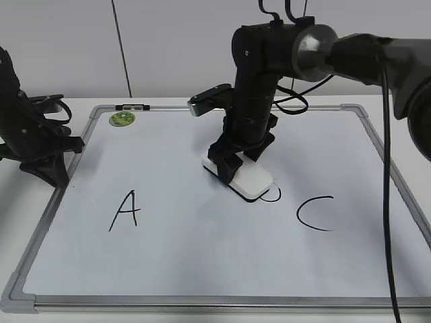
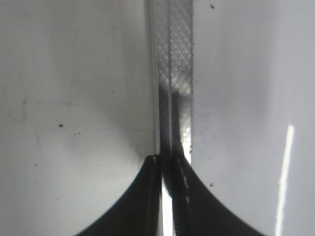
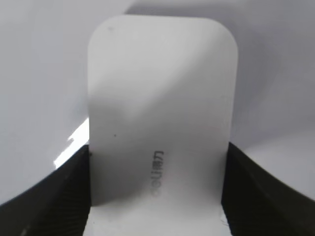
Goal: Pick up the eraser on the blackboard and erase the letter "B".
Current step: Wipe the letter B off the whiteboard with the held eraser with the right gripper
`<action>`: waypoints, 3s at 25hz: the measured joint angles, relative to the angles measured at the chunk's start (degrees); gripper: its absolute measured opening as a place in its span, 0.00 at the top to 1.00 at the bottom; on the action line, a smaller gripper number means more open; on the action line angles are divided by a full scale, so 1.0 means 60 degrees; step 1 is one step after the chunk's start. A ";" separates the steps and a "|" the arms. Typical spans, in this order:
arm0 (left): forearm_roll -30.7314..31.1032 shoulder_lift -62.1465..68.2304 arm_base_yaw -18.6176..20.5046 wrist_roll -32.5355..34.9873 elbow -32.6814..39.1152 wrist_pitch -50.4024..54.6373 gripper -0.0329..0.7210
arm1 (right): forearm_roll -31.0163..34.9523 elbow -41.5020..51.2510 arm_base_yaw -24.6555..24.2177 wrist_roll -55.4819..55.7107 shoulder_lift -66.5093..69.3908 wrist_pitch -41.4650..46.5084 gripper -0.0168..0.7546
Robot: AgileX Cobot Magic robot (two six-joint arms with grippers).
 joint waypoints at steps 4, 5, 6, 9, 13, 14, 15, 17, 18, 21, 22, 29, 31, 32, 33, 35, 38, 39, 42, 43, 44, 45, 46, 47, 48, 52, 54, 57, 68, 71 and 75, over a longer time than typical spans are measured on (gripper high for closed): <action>0.0000 0.0000 0.0000 0.0000 0.0000 0.0000 0.91 | -0.0084 0.0000 -0.0537 0.0000 0.0000 0.0037 0.28; 0.0000 0.0000 0.0000 0.0000 0.0000 0.0000 0.91 | -0.0082 0.0000 -0.0652 0.0000 0.0000 0.0037 0.28; 0.0000 0.0000 0.0000 0.0000 0.0000 -0.0015 0.91 | -0.0103 0.0000 -0.0739 0.0000 0.0000 0.0037 0.28; -0.0017 0.0000 0.0000 0.0000 0.0000 -0.0015 0.91 | -0.0249 0.0000 -0.0981 0.0000 0.0000 0.0037 0.28; -0.0054 0.0000 0.0000 0.0000 0.0000 -0.0036 0.91 | -0.0416 0.0000 -0.1222 0.0000 0.0000 0.0059 0.28; -0.0054 0.0000 0.0000 0.0000 0.0000 -0.0036 0.91 | -0.0416 0.0000 -0.1310 0.0000 0.0000 0.0059 0.28; -0.0054 0.0015 0.0000 0.0000 0.0000 -0.0036 0.91 | -0.0416 -0.0004 -0.1400 0.0000 0.0000 0.0059 0.28; -0.0075 0.0015 0.0000 0.0000 0.0000 -0.0036 0.91 | -0.0416 -0.0004 -0.1532 0.0000 0.0000 0.0066 0.28; -0.0075 0.0015 0.0000 0.0000 0.0000 -0.0036 0.91 | -0.0416 -0.0004 -0.1580 0.0000 0.0000 0.0066 0.28; -0.0075 0.0015 0.0000 0.0000 0.0000 -0.0036 0.91 | -0.0469 -0.0004 -0.1618 0.0000 -0.0037 0.0082 0.28; -0.0080 0.0015 0.0000 0.0000 0.0000 -0.0036 0.91 | -0.0541 -0.0004 -0.1618 0.0000 -0.0051 0.0082 0.28; -0.0080 0.0015 0.0000 0.0000 0.0000 -0.0036 0.91 | -0.1037 0.0094 -0.1731 0.0000 -0.0359 0.0143 0.28; -0.0080 0.0015 0.0000 0.0000 0.0000 -0.0036 0.91 | -0.1073 0.0116 -0.1751 0.0064 -0.0546 0.0143 0.28; -0.0080 0.0015 0.0000 0.0000 0.0000 -0.0036 0.91 | -0.1073 0.0172 -0.1751 0.0086 -0.0641 0.0143 0.28; -0.0080 0.0015 0.0000 0.0000 0.0000 -0.0036 0.91 | -0.1073 0.0255 -0.1751 0.0104 -0.0720 0.0143 0.28; -0.0080 0.0015 0.0000 0.0000 0.0000 -0.0036 0.91 | -0.1073 0.0551 -0.1751 0.0180 -0.0892 0.0143 0.28; -0.0096 0.0015 0.0000 0.0000 0.0000 -0.0036 0.91 | -0.1073 0.1292 -0.1751 0.0223 -0.1231 0.0143 0.28; -0.0096 0.0015 0.0000 0.0000 0.0000 -0.0036 0.91 | -0.1054 0.1548 -0.1751 0.0223 -0.1306 0.0096 0.28; -0.0096 0.0015 0.0000 0.0000 0.0000 -0.0036 0.91 | -0.0974 0.2094 -0.1751 0.0243 -0.1610 -0.0340 0.28; -0.0096 0.0015 0.0000 0.0000 0.0000 -0.0036 0.91 | -0.0968 0.2176 -0.1732 0.0243 -0.1676 -0.0530 0.28; -0.0096 0.0015 0.0000 0.0000 0.0000 -0.0036 0.91 | -0.0968 0.2252 -0.1732 0.0243 -0.1695 -0.0669 0.28; -0.0096 0.0015 0.0000 0.0000 0.0000 -0.0036 0.91 | -0.0945 0.2289 -0.1732 0.0243 -0.1695 -0.0787 0.28; -0.0096 0.0015 0.0000 0.0000 0.0000 -0.0036 0.91 | -0.0945 0.2309 -0.1732 0.0243 -0.1695 -0.0877 0.28; -0.0096 0.0015 0.0000 0.0000 0.0000 -0.0036 0.91 | -0.0921 0.2345 -0.1732 0.0243 -0.1695 -0.0963 0.28; -0.0096 0.0015 0.0000 0.0000 0.0000 -0.0036 0.91 | -0.0921 0.2345 -0.1732 0.0243 -0.1695 -0.1071 0.28; -0.0100 0.0015 0.0000 0.0000 0.0000 -0.0036 0.91 | -0.0679 0.2345 -0.1732 0.0158 -0.1695 -0.1261 0.28; -0.0116 0.0015 0.0000 0.0000 0.0000 -0.0036 0.91 | -0.0576 0.2345 -0.1732 0.0098 -0.1695 -0.1302 0.28; -0.0116 0.0015 0.0000 0.0000 0.0000 -0.0036 0.91 | -0.0415 0.2345 -0.1732 0.0068 -0.1616 -0.1323 0.28; -0.0134 0.0015 0.0000 0.0000 0.0000 -0.0036 0.91 | -0.0679 0.2353 -0.1274 -0.0141 -0.1231 -0.1406 0.28; -0.0134 0.0015 0.0000 0.0000 0.0000 -0.0036 0.91 | -0.0880 0.2317 -0.0974 -0.0162 -0.1191 -0.1444 0.28; -0.0134 0.0015 0.0000 0.0000 0.0000 -0.0036 0.91 | -0.0858 0.2277 -0.0329 -0.0183 -0.1152 -0.1523 0.28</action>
